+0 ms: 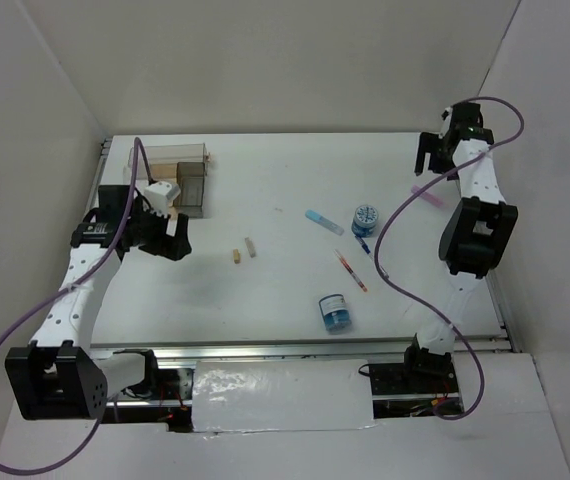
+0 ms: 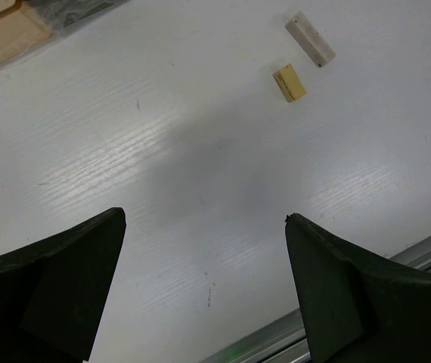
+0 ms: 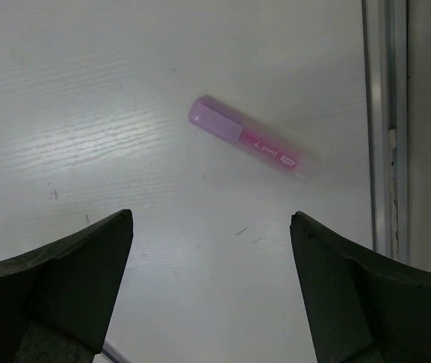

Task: Sort the stationery into containers
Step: Pick up the pen from the corner of the board, then place the pen in the storage box.

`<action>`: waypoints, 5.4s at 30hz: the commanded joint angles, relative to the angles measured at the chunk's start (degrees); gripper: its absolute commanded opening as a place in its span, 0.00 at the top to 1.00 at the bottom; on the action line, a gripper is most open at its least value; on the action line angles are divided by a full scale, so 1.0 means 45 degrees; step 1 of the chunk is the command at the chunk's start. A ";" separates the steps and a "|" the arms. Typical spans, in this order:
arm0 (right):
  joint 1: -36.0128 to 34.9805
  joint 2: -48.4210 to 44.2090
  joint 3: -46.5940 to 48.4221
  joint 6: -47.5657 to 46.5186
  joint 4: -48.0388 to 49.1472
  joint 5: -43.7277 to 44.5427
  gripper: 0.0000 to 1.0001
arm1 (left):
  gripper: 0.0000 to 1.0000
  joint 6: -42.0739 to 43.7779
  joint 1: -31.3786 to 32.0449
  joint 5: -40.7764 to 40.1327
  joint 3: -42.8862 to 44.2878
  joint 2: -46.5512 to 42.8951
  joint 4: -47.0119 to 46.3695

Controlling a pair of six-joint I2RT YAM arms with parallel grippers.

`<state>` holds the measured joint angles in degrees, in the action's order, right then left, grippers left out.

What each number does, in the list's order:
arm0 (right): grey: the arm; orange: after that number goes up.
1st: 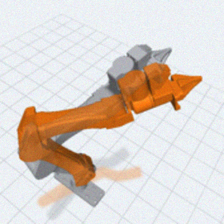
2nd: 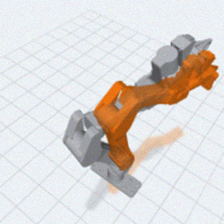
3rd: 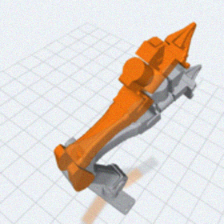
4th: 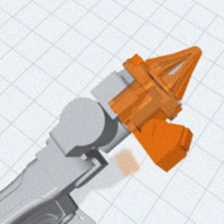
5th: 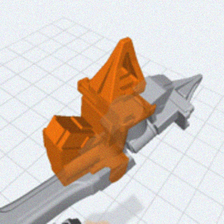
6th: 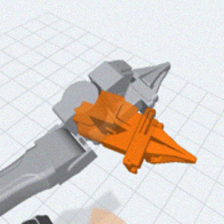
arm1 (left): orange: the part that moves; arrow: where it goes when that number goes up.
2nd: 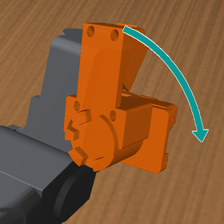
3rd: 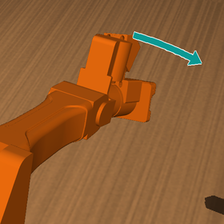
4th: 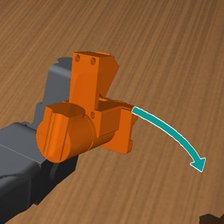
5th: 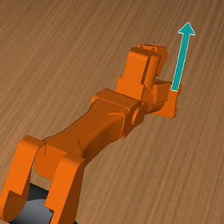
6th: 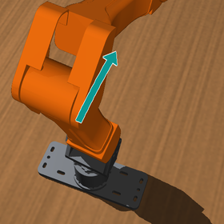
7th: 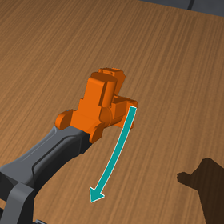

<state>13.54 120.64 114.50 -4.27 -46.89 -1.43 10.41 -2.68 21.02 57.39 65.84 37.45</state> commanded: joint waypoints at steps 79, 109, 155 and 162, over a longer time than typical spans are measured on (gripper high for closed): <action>-0.0392 0.0541 -0.0484 -0.3015 -0.0866 -0.1944 1.00 | 0.10 -0.0792 -0.0186 0.3669 -0.0115 -0.1936 -0.2306; -0.7735 -0.3821 -0.2945 -0.2019 -0.4891 -1.0618 1.00 | 0.22 1.4460 0.6626 0.2383 -0.0037 -0.3773 -0.0649; -1.1798 -0.3762 -0.3120 -0.1941 -0.5243 -1.1166 1.00 | 0.46 1.1650 1.0868 -0.0061 -0.2479 -0.3499 -0.4573; -1.1818 -0.3684 -0.2944 -0.1980 -0.5360 -1.1478 1.00 | 0.47 1.2237 1.1199 -0.0158 -0.2577 -0.3558 -0.4201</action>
<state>-39.11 104.60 98.37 -12.27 -69.28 -50.83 64.51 46.78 18.61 45.65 50.57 18.76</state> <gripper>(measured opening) 0.351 0.533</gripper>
